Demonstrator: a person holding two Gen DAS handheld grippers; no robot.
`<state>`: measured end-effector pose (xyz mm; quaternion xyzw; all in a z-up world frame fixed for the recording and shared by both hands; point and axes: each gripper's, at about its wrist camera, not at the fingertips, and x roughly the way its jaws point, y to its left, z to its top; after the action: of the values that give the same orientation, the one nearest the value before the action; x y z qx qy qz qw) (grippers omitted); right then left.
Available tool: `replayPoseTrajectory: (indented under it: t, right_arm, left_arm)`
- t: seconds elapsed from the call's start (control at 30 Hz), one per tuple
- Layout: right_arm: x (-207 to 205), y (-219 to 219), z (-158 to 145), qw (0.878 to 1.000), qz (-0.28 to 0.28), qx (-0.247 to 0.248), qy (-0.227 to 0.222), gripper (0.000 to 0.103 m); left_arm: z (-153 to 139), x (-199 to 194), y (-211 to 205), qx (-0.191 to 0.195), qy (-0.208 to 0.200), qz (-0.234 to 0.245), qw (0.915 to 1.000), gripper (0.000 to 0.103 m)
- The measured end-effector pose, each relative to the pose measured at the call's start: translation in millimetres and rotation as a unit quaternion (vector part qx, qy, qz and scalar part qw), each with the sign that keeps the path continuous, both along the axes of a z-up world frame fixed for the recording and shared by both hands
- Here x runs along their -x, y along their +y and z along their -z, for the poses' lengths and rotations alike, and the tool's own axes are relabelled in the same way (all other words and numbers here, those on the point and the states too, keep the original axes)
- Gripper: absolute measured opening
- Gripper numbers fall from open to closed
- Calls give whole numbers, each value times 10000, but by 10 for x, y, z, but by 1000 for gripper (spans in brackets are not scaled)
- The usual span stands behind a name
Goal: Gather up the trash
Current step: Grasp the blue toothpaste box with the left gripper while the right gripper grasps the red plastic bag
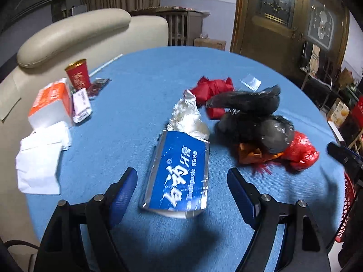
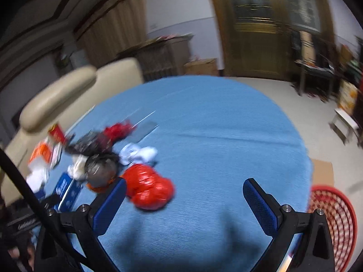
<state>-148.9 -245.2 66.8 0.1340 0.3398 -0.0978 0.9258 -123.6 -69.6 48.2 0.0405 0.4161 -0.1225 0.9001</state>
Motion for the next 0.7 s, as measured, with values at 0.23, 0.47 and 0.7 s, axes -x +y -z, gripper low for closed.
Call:
replayPoseTrajectory:
  t: [0.23,0.47,0.7]
  right_arm:
    - [-517,389,261,9867,-1110,842,832,103]
    - [-786,412,453,9808,-1233,833,1260,60]
    - [-578,284,440,9886,-946,373,1113,57]
  left_arm:
    - [116,-116,114,67,169,-230,9996,82]
    - [168,-179,205,411,276,-68,9987,71]
    - [124,-126,274,512,256,-13,9984,60]
